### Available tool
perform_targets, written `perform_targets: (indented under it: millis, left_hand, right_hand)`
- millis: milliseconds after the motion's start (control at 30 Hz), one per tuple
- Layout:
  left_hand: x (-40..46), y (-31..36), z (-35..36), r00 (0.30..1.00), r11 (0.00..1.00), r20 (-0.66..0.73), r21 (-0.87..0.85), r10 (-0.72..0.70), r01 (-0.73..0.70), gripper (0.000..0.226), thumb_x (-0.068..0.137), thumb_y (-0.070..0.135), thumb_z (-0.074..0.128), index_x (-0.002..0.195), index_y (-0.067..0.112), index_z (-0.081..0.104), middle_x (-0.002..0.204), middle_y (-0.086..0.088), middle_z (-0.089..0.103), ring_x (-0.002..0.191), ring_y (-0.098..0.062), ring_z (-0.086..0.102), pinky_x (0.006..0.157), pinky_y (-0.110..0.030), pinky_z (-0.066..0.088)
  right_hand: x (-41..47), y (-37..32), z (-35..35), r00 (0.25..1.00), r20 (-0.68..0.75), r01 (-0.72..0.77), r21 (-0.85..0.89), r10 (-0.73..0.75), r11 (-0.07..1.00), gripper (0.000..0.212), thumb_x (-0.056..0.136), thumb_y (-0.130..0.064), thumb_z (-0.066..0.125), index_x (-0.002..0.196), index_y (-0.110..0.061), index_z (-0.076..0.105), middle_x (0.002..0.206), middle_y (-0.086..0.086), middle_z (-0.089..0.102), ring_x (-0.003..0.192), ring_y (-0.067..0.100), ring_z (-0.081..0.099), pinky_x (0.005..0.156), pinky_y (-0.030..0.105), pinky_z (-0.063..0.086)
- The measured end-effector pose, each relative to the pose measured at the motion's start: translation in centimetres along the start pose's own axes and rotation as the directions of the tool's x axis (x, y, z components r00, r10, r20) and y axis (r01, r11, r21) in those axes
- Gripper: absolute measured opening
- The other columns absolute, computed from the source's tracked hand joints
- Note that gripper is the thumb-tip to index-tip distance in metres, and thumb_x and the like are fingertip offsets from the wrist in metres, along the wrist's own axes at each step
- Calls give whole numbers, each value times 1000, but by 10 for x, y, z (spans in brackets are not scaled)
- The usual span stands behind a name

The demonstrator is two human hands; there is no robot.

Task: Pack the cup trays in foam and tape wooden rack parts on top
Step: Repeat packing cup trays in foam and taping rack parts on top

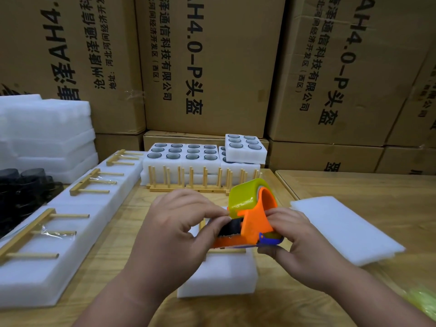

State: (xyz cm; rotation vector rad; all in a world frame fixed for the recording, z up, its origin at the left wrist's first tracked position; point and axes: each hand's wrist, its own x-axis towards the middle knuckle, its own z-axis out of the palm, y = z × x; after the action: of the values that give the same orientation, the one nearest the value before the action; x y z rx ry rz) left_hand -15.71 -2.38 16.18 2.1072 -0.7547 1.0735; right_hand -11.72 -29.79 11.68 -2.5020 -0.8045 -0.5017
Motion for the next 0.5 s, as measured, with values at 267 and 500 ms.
perform_targets:
  millis: [267, 500]
  left_hand:
    - [6, 3, -7, 976, 962, -90, 210, 198, -176, 16, 95, 30, 67, 90, 23, 80, 87, 14, 73, 87, -18, 66, 76, -46, 45]
    - [8, 4, -30, 959, 958, -195, 241, 204, -154, 7, 91, 24, 74, 90, 22, 80, 88, 13, 73, 83, -19, 66, 79, -49, 46]
  right_hand:
    - [21, 4, -8, 996, -46, 79, 34, -77, 996, 25, 90, -44, 73, 113, -35, 69, 123, -24, 62, 129, 5, 51, 106, 46, 41]
    - [39, 26, -17, 995, -40, 87, 12, -87, 996, 22, 88, -36, 76, 108, -34, 68, 117, -23, 63, 120, 6, 55, 102, 41, 46]
